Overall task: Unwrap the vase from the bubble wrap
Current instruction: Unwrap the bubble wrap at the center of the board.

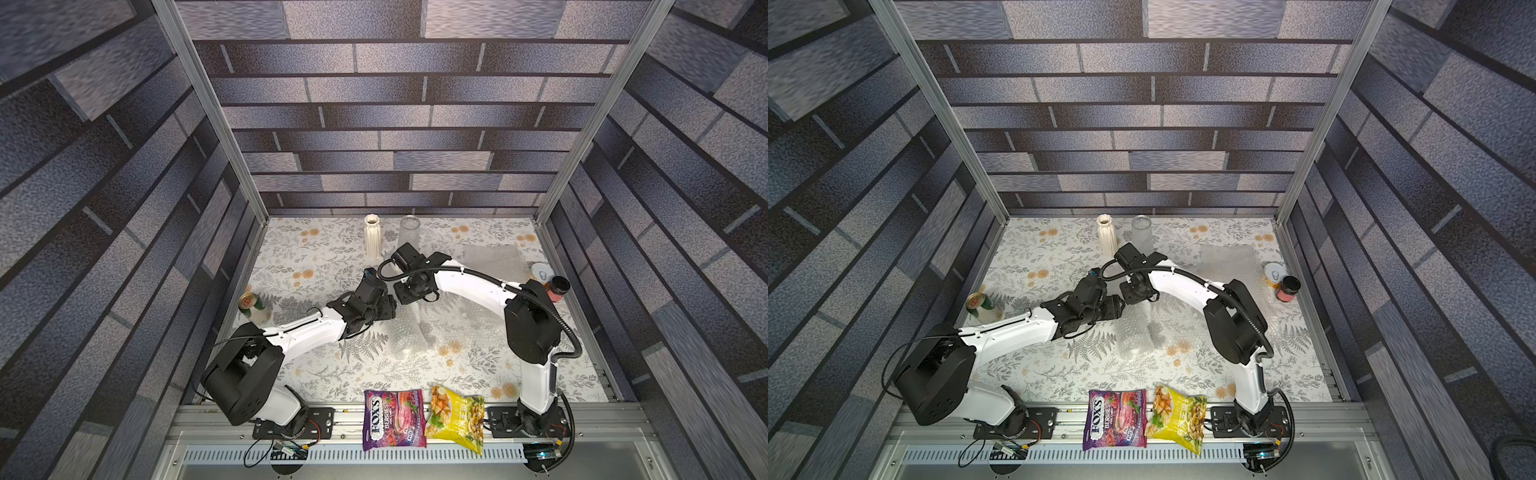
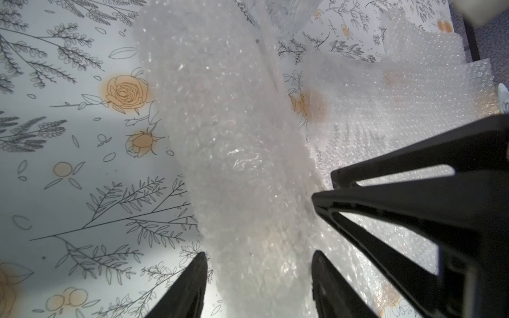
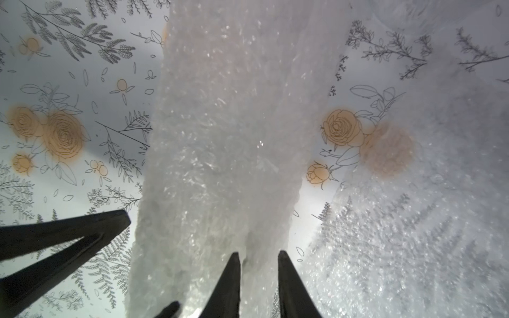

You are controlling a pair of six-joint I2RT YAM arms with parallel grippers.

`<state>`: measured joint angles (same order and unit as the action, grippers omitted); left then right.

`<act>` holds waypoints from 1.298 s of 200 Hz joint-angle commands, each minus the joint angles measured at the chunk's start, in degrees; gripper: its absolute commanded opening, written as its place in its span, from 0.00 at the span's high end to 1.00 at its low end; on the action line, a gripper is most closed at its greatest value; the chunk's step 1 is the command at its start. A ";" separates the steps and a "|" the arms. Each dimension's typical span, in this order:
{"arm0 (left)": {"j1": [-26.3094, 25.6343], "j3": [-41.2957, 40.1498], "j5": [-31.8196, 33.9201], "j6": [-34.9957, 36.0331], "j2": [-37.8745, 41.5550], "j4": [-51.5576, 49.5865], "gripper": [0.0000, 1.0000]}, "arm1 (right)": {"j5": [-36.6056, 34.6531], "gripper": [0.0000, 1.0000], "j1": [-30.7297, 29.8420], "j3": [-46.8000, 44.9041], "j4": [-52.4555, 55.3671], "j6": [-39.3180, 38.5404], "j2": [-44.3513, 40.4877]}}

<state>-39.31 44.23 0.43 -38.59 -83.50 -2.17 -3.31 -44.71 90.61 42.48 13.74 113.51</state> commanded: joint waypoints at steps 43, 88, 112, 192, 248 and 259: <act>0.67 -2.12 0.36 -0.78 2.97 -2.70 0.38 | -7.79 0.76 0.40 3.26 3.96 -1.62 4.29; 0.97 -2.42 0.35 -0.85 3.09 -2.61 0.38 | -7.55 0.75 0.32 3.74 1.16 -0.93 3.51; 0.92 -2.42 0.10 -0.87 2.82 -2.42 0.38 | -7.73 0.74 0.33 4.79 -0.09 -0.69 4.16; 1.08 -2.40 -0.25 -0.87 2.38 -2.48 0.37 | -10.08 0.83 0.32 5.79 -2.01 -0.86 5.57; 1.43 -3.35 -0.09 -1.09 2.73 -2.88 0.37 | -12.49 0.91 0.44 5.57 -1.61 -1.62 5.54; 1.52 -3.79 -0.23 -1.15 2.65 -2.85 0.37 | -12.71 0.91 0.66 5.16 -1.81 -1.74 5.17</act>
<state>-38.39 42.37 0.21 -39.35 -81.62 -2.42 -12.80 -44.71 95.33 41.30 12.67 118.43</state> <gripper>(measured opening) 0.630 0.092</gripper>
